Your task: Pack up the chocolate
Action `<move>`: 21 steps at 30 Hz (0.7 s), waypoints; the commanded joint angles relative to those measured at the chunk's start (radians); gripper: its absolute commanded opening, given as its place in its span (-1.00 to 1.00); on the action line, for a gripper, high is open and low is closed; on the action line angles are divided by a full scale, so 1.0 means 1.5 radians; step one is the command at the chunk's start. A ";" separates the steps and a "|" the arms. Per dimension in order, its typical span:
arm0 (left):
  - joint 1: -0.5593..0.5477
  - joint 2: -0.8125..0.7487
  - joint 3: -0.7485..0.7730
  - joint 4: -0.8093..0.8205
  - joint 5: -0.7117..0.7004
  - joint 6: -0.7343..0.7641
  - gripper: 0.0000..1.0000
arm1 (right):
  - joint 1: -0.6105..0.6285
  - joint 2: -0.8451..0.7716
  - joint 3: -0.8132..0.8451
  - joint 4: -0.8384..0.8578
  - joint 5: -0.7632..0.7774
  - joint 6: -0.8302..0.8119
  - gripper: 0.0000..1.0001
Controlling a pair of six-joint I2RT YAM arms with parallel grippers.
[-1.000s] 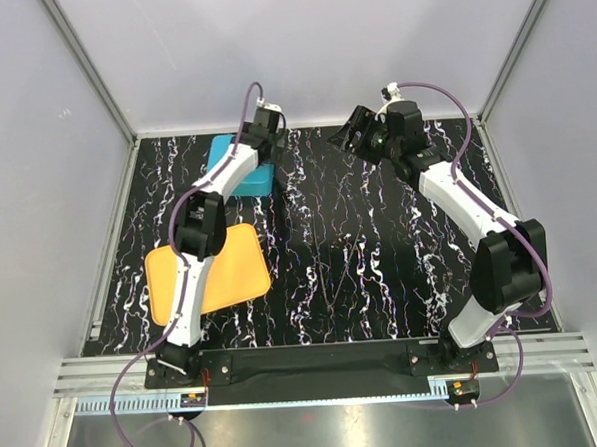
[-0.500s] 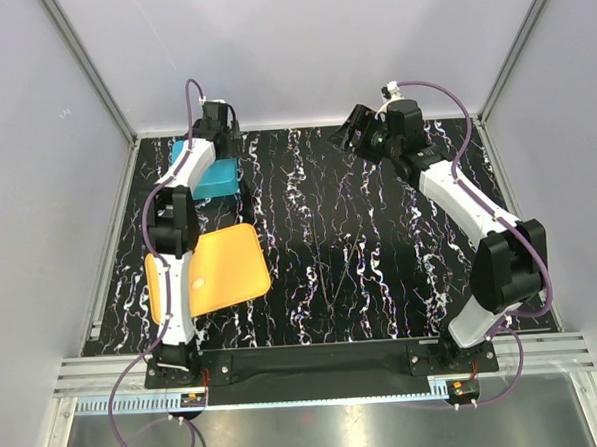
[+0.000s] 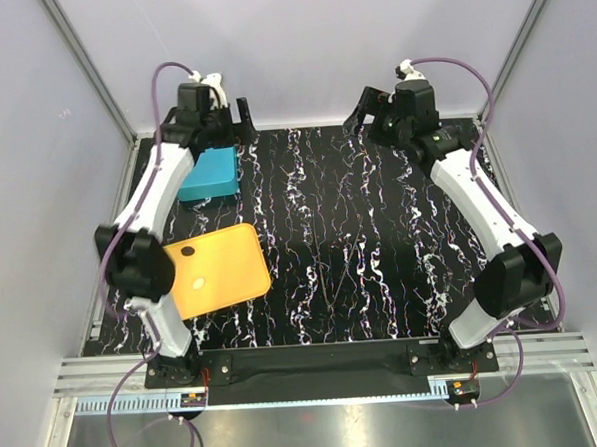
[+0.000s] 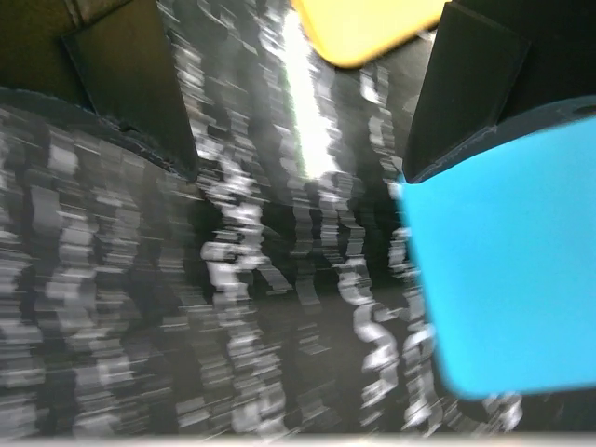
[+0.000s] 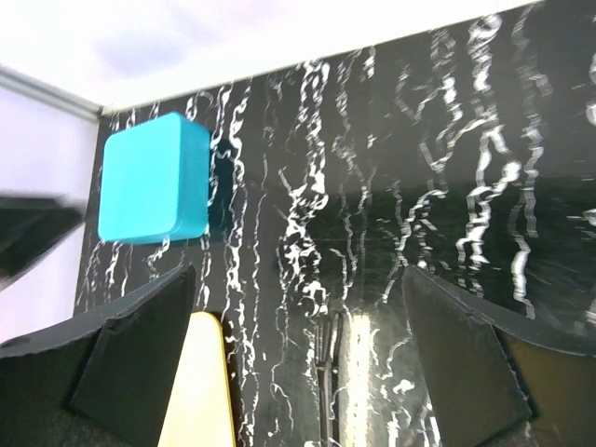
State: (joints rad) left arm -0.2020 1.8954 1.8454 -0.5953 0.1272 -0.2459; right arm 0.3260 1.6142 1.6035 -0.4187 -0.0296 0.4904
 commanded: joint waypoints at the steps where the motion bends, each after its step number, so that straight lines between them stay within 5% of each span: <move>1: -0.003 -0.172 -0.085 0.057 0.100 -0.042 0.98 | 0.002 -0.061 0.052 -0.093 0.060 -0.030 0.99; 10: -0.010 -0.440 -0.323 0.180 0.192 -0.111 0.98 | 0.002 -0.197 0.003 -0.151 0.072 -0.049 0.99; 21: -0.012 -0.649 -0.475 0.194 0.233 -0.131 0.98 | 0.002 -0.345 -0.155 -0.150 0.049 -0.019 0.99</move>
State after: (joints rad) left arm -0.2173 1.0065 1.1530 -0.3679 0.4286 -0.4252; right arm 0.3264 1.1255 1.4250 -0.6334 0.0422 0.4469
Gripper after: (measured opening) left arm 0.988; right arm 0.994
